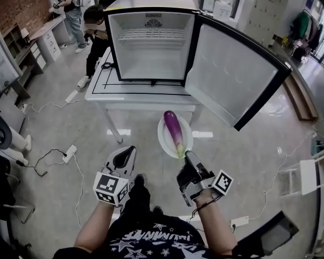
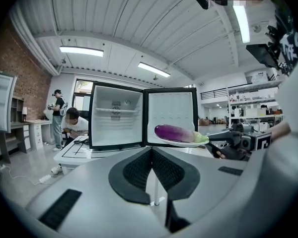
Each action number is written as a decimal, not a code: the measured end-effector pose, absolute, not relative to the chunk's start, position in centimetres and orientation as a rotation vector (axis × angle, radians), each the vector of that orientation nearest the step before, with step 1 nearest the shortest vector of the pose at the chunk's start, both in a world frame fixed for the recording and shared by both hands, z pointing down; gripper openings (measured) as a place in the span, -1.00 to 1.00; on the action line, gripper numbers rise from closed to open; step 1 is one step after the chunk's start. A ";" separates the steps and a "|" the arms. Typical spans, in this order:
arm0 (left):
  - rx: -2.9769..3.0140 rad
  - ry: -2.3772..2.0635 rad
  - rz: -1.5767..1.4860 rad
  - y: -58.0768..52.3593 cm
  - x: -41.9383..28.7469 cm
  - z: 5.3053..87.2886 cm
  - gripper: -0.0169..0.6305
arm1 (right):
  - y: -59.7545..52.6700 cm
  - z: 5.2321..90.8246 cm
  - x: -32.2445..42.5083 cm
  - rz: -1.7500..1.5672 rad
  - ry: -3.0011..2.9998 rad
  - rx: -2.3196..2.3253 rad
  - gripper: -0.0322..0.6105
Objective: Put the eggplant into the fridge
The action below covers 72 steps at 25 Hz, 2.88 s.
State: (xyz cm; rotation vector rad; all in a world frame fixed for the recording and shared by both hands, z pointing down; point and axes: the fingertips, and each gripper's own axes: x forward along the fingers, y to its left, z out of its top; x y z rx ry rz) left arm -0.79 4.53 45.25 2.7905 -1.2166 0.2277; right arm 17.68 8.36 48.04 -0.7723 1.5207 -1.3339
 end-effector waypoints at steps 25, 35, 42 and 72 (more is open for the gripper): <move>2.795 -1.121 0.199 -14.5 -2.2 45.3 -0.92 | -9.6 48.5 14.9 -1.357 1.516 -0.858 -0.83; 2.806 -1.055 0.159 -19.2 -3.3 45.5 -0.92 | -13.6 48.3 13.0 -1.345 1.526 -0.902 -0.83; 2.818 -1.022 0.147 -22.5 -4.6 45.5 -0.92 | -16.6 48.4 11.7 -1.322 1.509 -0.921 -0.83; 2.738 -1.143 0.152 -34.4 -3.6 46.5 -0.92 | -31.2 49.4 12.2 -1.412 1.548 -0.845 -0.83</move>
